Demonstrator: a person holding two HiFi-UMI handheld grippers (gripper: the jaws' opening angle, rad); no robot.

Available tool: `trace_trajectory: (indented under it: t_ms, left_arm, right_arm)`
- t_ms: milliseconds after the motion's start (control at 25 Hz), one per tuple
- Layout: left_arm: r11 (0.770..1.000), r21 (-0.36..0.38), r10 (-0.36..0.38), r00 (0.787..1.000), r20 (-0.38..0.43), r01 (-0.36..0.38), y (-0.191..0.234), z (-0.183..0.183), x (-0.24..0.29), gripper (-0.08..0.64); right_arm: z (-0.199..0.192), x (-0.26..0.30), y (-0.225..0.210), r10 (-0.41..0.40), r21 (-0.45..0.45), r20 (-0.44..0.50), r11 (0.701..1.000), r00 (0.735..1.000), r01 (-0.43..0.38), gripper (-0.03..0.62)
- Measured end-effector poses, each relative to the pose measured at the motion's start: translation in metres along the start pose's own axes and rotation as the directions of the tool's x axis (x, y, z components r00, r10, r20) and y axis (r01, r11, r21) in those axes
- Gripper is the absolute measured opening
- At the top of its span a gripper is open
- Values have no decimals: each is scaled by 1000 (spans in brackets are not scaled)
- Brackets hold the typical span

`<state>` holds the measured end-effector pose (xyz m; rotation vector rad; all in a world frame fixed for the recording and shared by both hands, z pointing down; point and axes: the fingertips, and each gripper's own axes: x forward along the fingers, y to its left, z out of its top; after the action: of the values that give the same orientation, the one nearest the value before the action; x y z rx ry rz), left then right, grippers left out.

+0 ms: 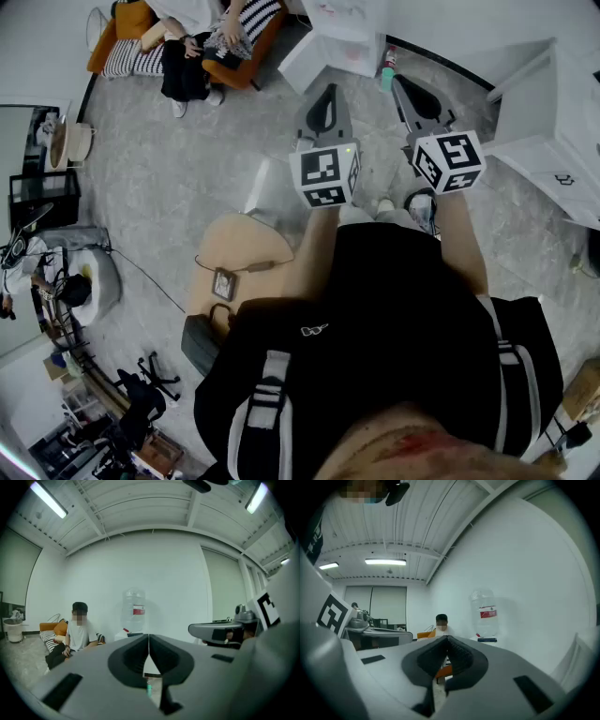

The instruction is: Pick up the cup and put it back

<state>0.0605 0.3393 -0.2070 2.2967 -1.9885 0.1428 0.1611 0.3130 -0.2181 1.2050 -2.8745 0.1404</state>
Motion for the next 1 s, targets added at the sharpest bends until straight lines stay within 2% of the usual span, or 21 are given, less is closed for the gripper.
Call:
trace_trajectory:
  t_ms: [520,760,1000]
  left_arm:
    - [1000,10,4,999,37,-4,-21,12,13,14]
    - [998,-12,65,997,34,-64,-11,12,10,14]
    - [995,-10,101,994,36,-101,-16,5,6,14]
  right_arm:
    - [7,-8,-23,18,-26,13,999,1000,-18,9]
    - [15,-19,-53,-46,3,46,999,998,46,9]
    - [6,-22,-67,-39,38,56,999,998,37,9]
